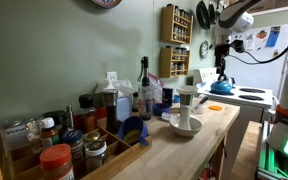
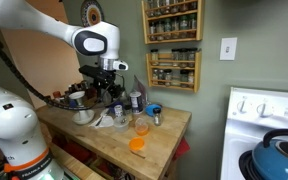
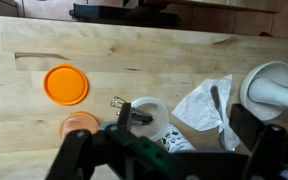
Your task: Put the spice shaker on the second lower shelf, second position to the left
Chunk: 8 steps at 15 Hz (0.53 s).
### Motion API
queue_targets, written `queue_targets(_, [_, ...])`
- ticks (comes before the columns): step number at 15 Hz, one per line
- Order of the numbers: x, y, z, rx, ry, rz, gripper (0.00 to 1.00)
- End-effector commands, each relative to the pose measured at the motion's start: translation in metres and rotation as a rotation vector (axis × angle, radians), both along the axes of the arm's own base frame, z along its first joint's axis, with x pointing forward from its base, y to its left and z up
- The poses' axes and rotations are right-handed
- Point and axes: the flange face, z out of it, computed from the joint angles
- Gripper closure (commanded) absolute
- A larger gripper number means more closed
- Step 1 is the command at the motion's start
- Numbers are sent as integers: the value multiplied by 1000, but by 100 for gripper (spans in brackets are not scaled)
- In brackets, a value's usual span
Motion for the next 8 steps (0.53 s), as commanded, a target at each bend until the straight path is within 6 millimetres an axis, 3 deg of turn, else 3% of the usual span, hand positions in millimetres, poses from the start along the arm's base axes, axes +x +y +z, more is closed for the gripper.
queue_targets(1, [21, 12, 10, 2, -87, 46, 0])
queue_targets(4, [40, 20, 14, -31, -194, 62, 0])
queue_targets(8, [65, 6, 7, -111, -320, 28, 0])
